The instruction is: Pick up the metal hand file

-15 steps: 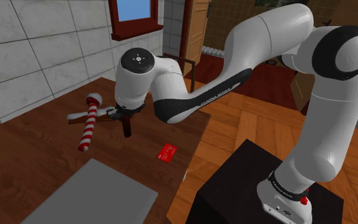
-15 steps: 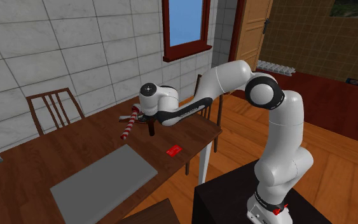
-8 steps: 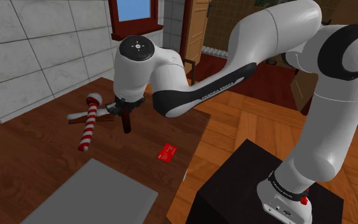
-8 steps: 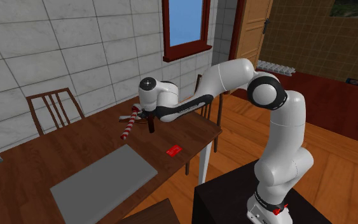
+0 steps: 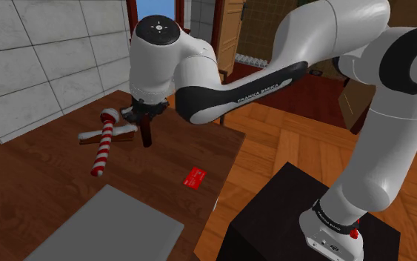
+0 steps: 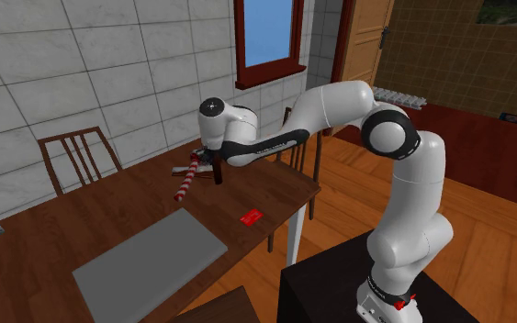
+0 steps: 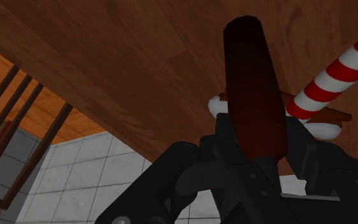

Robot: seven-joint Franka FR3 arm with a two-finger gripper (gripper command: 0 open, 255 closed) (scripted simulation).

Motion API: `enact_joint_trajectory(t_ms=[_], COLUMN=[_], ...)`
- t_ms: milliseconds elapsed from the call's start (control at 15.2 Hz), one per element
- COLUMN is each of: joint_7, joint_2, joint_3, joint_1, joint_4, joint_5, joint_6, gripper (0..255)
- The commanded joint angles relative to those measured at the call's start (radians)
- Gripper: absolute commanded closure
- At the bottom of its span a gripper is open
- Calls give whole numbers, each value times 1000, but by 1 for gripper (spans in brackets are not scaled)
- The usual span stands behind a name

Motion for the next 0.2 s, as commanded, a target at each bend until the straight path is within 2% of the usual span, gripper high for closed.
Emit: enact_joint_trajectory(t_ms=[0,132], joint_7=[-18,-20], joint_2=[-10,-11], joint_3=[6,6], joint_1=[-4,-4], joint_4=[15,16], joint_5=[17,18], joint_6=[-17,-18], gripper=[255,255])
